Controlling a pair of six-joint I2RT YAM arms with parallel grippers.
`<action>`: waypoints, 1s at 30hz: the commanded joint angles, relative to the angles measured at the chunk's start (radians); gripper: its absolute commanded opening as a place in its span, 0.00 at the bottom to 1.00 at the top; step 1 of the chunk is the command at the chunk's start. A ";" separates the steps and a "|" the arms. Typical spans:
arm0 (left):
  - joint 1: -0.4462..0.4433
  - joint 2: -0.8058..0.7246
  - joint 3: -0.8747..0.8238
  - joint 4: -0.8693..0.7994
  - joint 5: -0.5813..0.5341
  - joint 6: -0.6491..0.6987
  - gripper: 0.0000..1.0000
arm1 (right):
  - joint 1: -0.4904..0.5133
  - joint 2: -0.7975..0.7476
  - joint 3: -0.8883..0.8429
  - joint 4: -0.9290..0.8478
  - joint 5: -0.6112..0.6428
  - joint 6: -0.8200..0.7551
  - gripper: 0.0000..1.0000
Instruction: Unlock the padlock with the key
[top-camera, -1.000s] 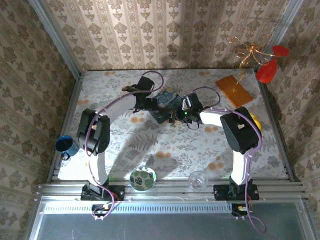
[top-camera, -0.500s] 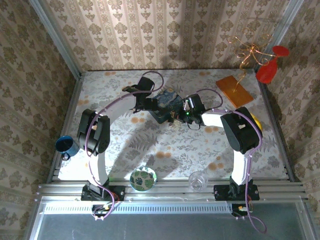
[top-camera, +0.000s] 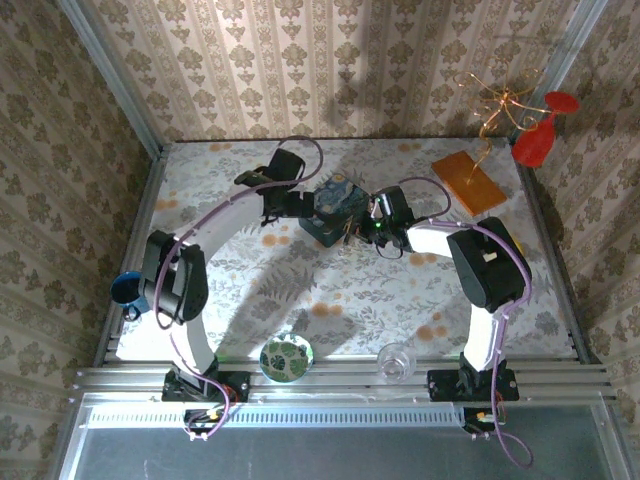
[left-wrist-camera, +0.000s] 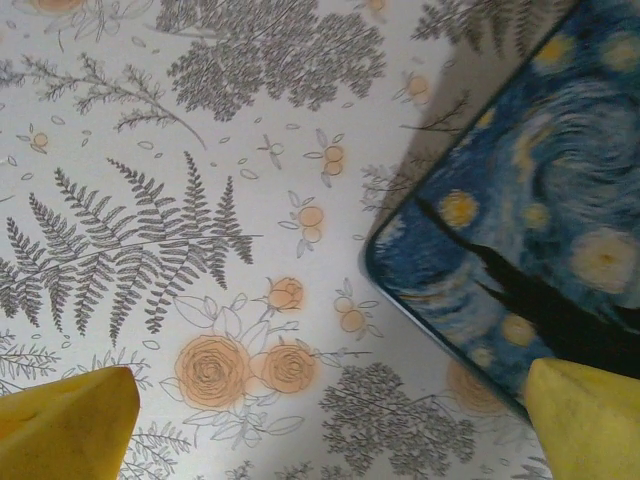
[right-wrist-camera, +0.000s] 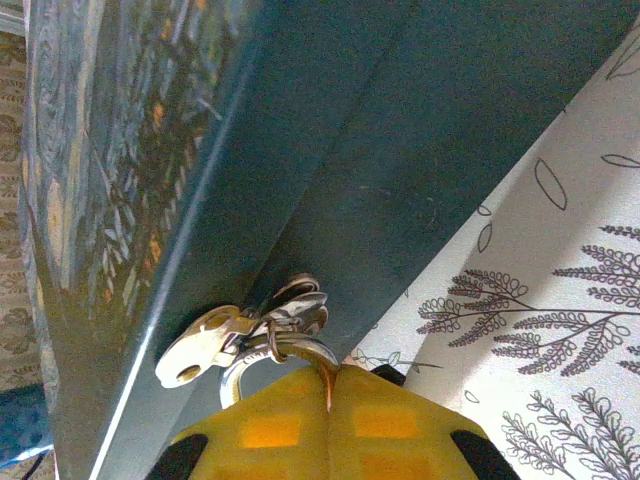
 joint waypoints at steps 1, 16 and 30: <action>-0.055 -0.014 -0.011 -0.002 -0.041 -0.030 1.00 | -0.004 -0.046 -0.006 -0.013 0.027 0.024 0.00; -0.159 0.264 0.176 -0.143 -0.234 0.049 1.00 | -0.006 -0.090 -0.079 -0.101 0.089 0.129 0.00; -0.116 0.251 0.126 -0.144 -0.243 0.045 1.00 | -0.066 -0.044 -0.086 0.030 -0.029 0.227 0.00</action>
